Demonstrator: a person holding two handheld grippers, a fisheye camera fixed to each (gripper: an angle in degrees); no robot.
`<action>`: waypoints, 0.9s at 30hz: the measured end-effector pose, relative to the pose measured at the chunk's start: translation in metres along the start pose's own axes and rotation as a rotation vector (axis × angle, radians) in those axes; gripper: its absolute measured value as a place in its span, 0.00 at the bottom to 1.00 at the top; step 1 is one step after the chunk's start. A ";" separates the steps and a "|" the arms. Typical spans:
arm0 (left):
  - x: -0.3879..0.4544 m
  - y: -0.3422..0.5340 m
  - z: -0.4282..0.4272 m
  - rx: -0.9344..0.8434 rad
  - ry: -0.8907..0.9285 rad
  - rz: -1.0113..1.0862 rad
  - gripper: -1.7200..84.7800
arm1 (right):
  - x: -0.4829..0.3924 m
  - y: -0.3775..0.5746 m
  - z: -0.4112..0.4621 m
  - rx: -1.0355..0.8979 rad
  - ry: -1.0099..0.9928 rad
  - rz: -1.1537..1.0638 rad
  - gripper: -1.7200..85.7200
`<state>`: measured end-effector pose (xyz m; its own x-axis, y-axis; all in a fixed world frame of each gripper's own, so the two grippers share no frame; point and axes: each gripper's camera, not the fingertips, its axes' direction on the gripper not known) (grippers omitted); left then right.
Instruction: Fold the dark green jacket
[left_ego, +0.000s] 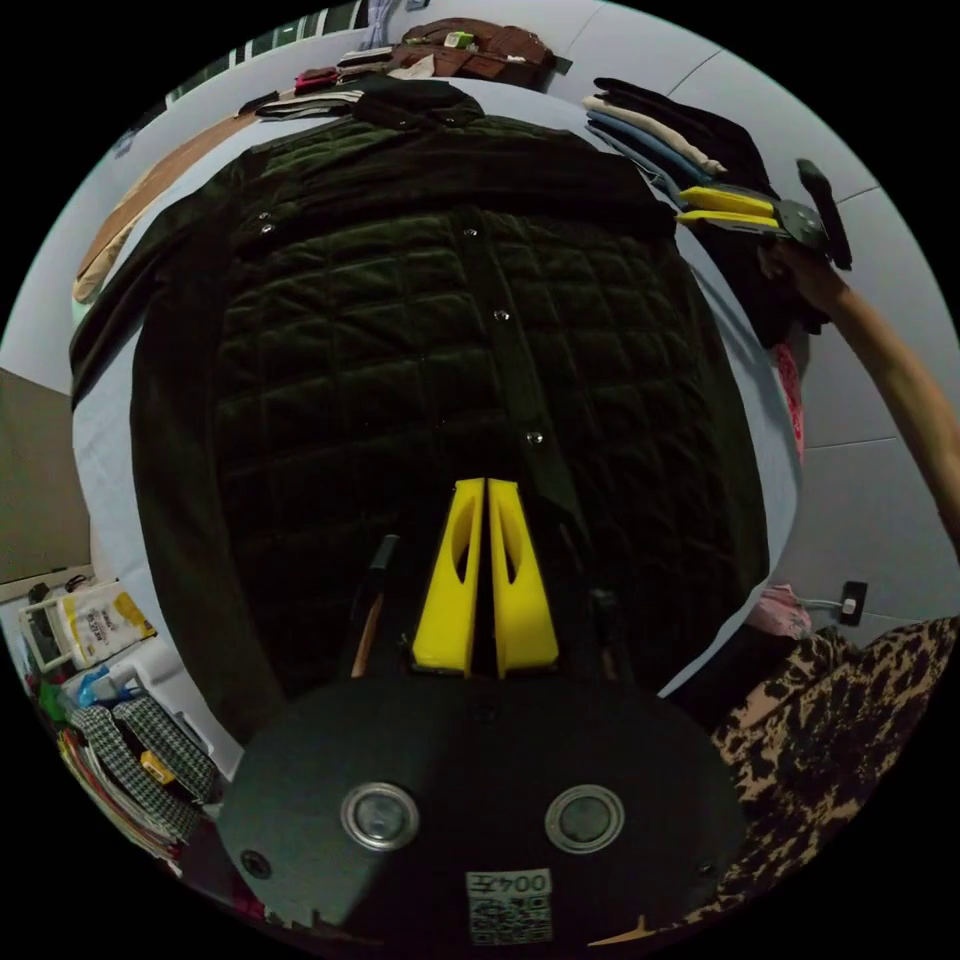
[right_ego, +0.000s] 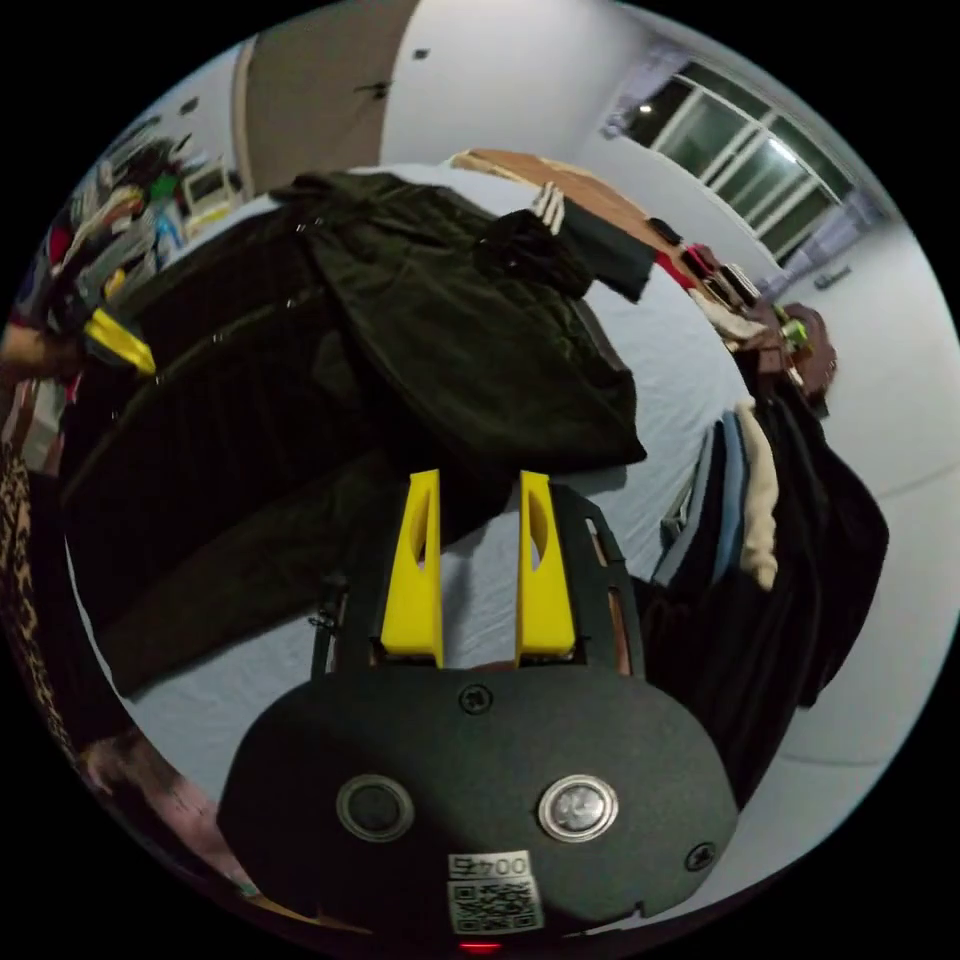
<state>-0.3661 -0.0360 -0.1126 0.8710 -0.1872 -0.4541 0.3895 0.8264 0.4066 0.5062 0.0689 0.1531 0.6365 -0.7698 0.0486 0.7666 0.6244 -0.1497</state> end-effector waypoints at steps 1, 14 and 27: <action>0.008 -0.002 -0.001 0.003 -0.022 -0.002 0.03 | 0.000 -0.005 0.006 -0.043 -0.003 -0.053 0.15; 0.070 -0.019 -0.013 0.037 -0.066 -0.073 0.03 | 0.011 0.072 0.039 0.083 -0.114 0.542 0.02; 0.115 -0.035 -0.023 0.056 -0.077 -0.040 0.03 | 0.075 0.150 0.026 0.318 -0.470 0.957 0.09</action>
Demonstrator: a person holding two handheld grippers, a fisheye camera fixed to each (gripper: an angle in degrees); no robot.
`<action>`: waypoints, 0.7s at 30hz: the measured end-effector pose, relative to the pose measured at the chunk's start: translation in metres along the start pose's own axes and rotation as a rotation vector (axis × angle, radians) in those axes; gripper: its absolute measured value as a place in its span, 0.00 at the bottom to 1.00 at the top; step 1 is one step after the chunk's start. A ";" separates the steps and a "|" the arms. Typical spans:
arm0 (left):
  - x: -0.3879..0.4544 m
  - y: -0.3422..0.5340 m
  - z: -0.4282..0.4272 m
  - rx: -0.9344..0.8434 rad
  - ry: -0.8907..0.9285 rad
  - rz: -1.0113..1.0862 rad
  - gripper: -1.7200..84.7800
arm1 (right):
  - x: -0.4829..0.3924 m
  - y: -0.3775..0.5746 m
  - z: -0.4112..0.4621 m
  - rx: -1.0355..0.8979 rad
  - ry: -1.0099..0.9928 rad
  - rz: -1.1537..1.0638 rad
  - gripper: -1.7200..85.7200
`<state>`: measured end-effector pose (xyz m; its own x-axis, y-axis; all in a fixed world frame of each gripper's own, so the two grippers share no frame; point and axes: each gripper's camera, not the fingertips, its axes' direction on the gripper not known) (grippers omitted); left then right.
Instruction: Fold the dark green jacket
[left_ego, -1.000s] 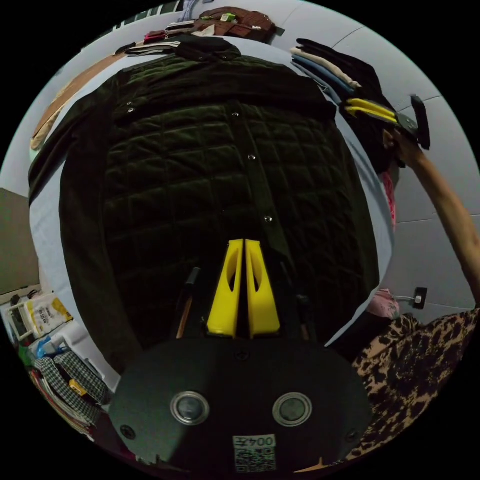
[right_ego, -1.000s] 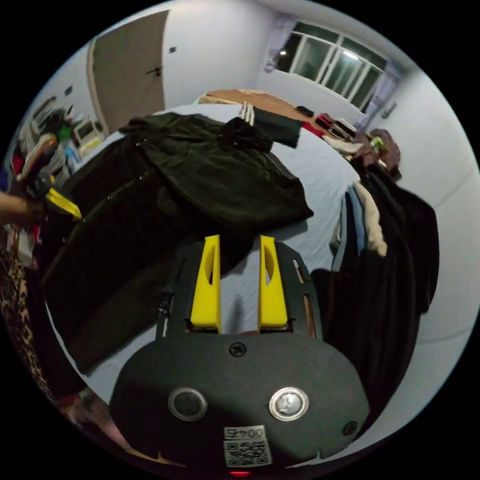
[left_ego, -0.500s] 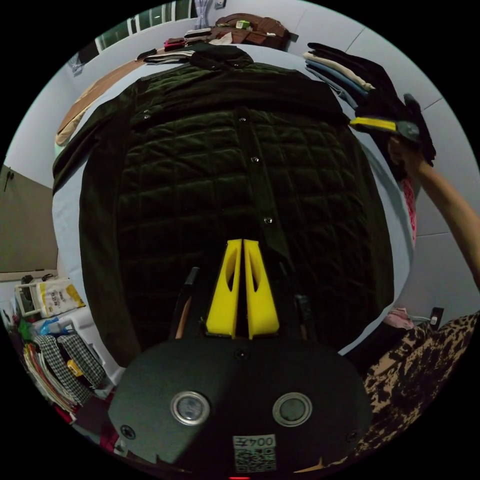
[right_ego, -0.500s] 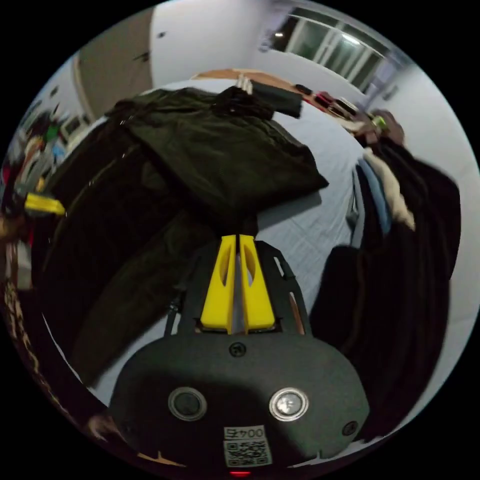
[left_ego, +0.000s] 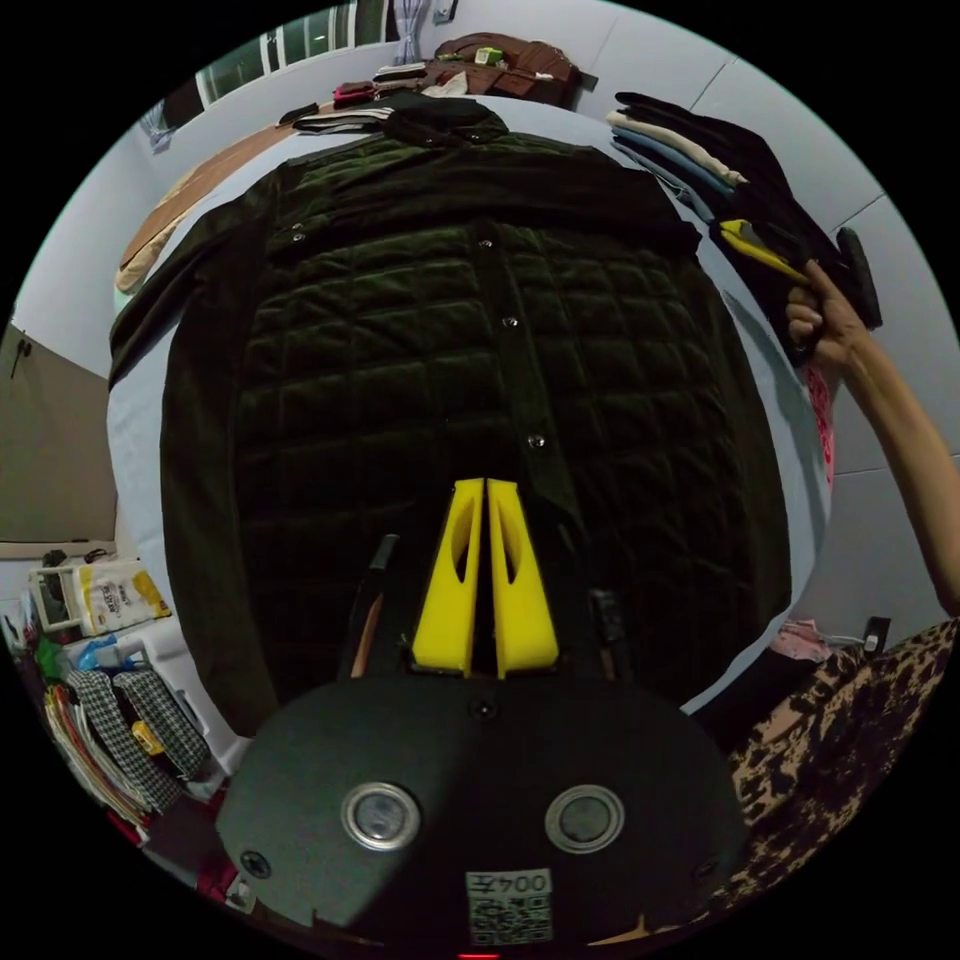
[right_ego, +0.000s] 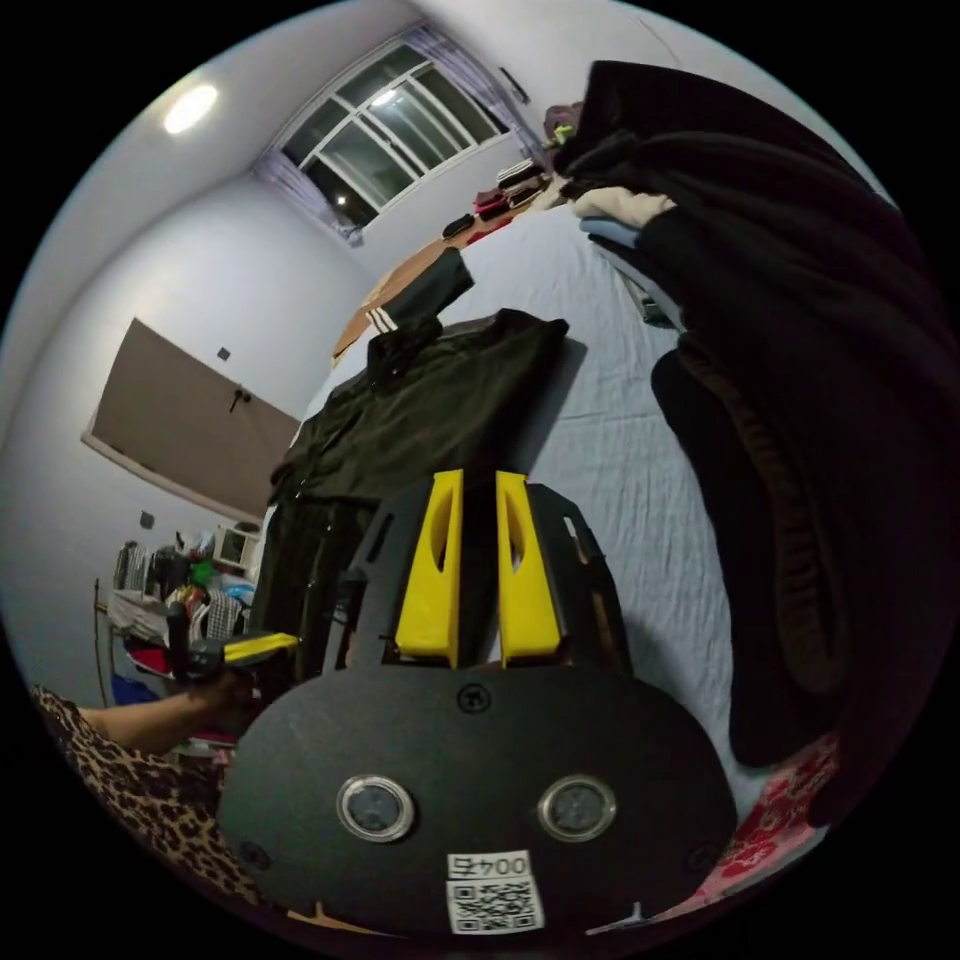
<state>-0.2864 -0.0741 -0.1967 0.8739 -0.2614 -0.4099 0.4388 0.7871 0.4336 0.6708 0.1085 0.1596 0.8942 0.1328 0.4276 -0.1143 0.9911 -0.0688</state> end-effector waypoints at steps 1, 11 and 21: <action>0.003 -0.004 -0.002 -0.013 0.011 0.028 0.03 | -0.004 0.007 0.000 -0.032 -0.002 -0.023 0.10; 0.051 -0.170 -0.055 0.288 0.193 0.388 0.09 | 0.013 0.130 0.003 0.045 -0.207 0.288 0.12; 0.132 -0.300 -0.011 0.217 0.147 0.643 0.15 | 0.025 0.171 0.016 0.173 -0.068 0.302 0.06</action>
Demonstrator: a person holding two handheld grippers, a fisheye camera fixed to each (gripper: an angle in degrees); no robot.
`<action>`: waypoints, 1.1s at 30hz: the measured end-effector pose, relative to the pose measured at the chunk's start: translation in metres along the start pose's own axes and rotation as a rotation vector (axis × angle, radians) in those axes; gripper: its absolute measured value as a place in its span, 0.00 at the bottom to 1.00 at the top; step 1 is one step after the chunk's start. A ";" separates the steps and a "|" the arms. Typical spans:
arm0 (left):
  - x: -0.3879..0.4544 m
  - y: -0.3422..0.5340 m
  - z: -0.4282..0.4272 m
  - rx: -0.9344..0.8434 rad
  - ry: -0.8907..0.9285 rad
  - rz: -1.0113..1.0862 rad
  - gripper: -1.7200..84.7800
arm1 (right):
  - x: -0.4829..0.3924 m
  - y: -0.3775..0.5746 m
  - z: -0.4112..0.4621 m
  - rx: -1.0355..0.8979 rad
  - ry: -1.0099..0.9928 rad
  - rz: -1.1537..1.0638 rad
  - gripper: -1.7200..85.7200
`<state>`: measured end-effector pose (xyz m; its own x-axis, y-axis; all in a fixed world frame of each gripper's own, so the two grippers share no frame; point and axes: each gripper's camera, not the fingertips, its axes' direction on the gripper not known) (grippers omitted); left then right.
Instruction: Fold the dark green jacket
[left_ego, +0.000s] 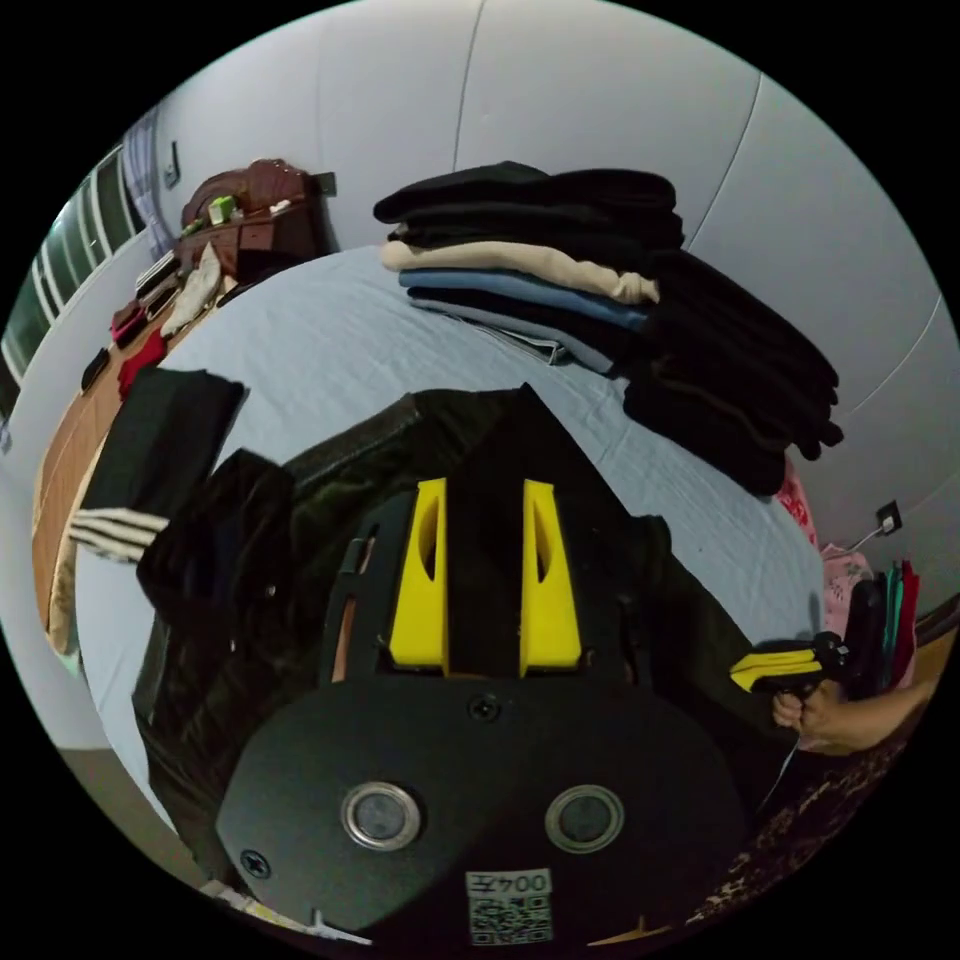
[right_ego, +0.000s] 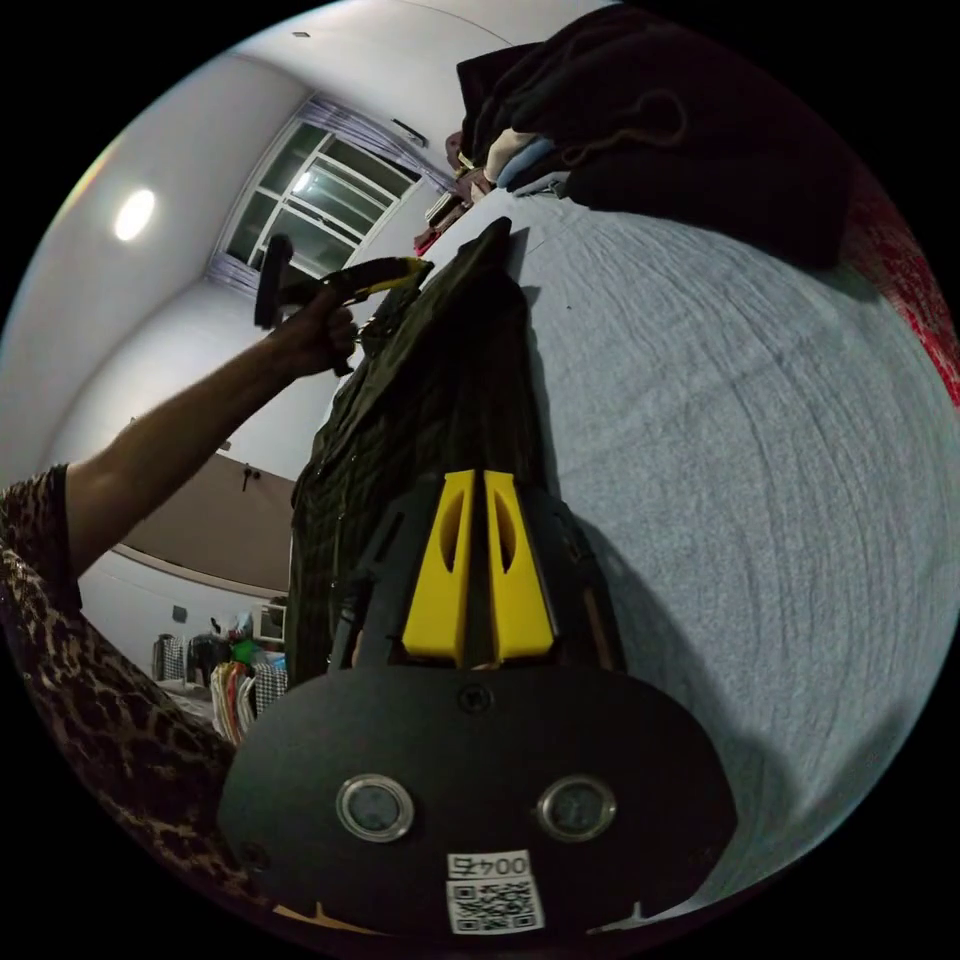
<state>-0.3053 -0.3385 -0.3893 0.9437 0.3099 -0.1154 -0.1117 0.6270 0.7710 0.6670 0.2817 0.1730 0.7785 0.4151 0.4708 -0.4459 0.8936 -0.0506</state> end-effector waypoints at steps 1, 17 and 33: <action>0.002 -0.007 0.007 -0.024 -0.007 0.025 0.15 | 0.003 0.000 0.000 0.001 -0.008 0.003 0.06; -0.006 -0.015 0.007 0.100 -0.124 -0.109 0.04 | 0.025 -0.005 -0.003 0.003 -0.036 0.027 0.04; 0.104 0.143 -0.067 0.343 0.448 -0.381 0.17 | 0.023 -0.023 -0.010 -0.005 -0.038 0.130 0.06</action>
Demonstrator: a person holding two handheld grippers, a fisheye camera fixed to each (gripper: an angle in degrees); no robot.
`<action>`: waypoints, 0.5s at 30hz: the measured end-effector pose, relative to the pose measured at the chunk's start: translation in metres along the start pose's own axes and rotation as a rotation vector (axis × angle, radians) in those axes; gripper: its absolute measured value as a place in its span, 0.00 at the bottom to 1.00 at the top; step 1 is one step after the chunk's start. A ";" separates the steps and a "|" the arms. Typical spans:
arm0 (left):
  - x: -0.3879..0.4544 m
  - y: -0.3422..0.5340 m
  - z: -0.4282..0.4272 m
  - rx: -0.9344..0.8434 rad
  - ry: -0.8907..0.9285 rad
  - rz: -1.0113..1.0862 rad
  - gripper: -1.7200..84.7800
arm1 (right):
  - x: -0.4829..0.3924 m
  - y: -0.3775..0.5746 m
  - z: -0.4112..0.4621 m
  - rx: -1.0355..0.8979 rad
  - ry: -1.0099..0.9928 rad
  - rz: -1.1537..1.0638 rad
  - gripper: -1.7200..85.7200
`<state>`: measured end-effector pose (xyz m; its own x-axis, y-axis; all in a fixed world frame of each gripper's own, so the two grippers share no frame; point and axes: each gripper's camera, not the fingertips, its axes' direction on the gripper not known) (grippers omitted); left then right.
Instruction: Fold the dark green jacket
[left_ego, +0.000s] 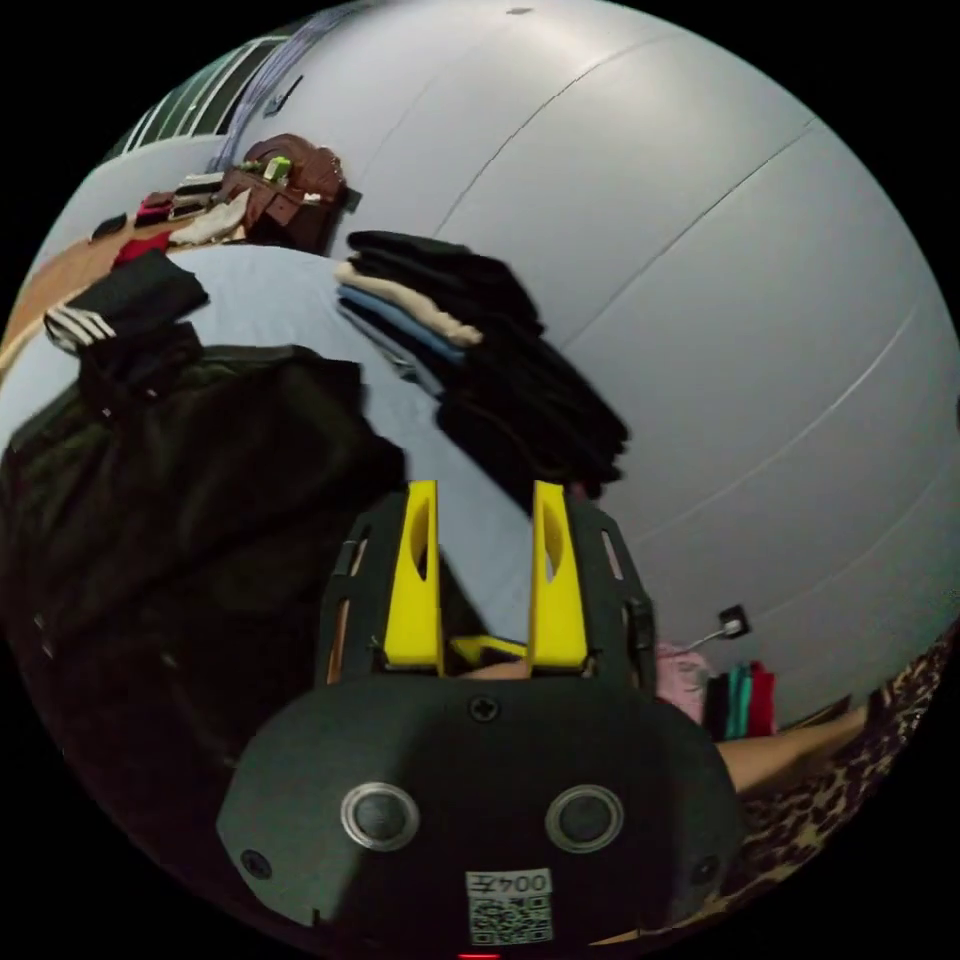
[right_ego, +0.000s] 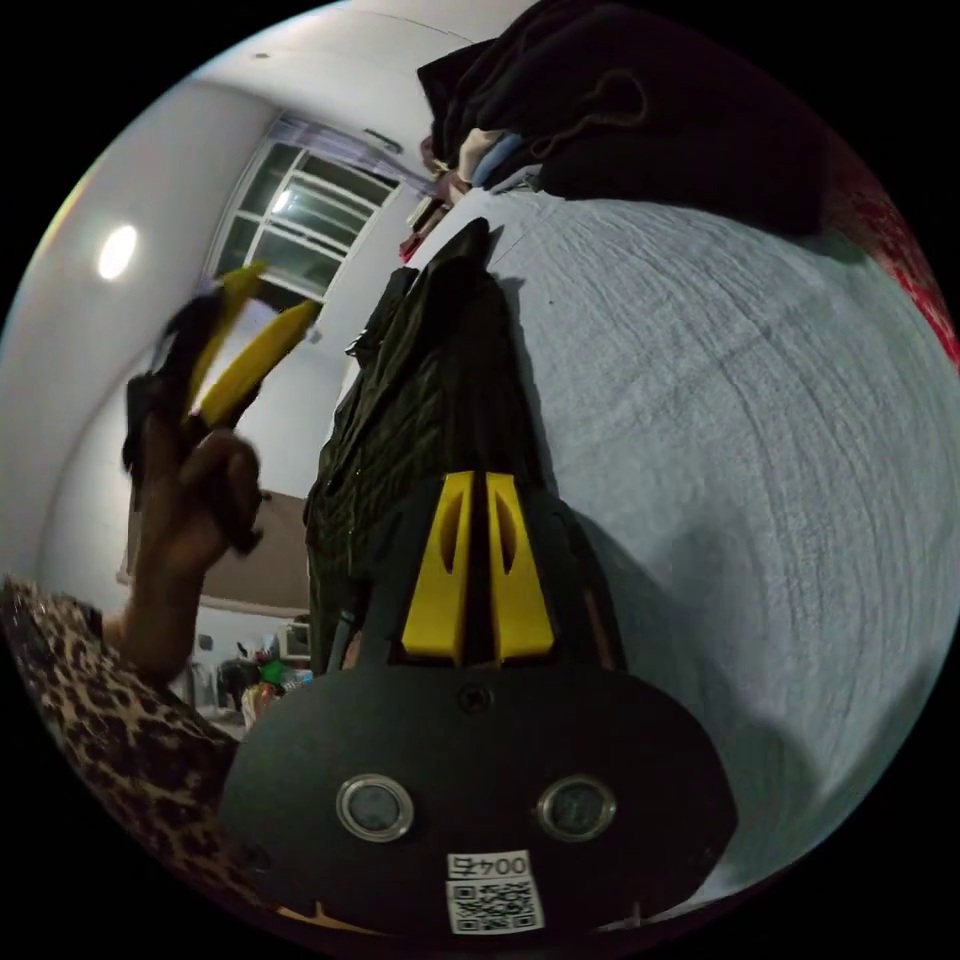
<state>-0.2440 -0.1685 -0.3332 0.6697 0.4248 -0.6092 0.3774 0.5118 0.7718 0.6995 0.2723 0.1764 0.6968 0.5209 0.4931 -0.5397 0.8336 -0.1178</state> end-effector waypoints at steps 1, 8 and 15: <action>0.011 0.014 0.000 0.013 0.062 -0.031 0.17 | -0.007 -0.002 -0.001 -0.003 0.009 0.059 0.09; 0.043 0.045 -0.008 -0.002 0.199 0.103 0.17 | -0.027 -0.003 0.001 -0.138 -0.050 0.319 0.12; 0.038 0.052 -0.016 -0.007 0.245 0.087 0.17 | -0.044 -0.015 0.001 -0.183 -0.050 0.288 0.12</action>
<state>-0.2095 -0.1135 -0.3188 0.5242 0.6351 -0.5673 0.3201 0.4704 0.8224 0.6765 0.2372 0.1570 0.5020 0.7336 0.4580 -0.6140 0.6753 -0.4087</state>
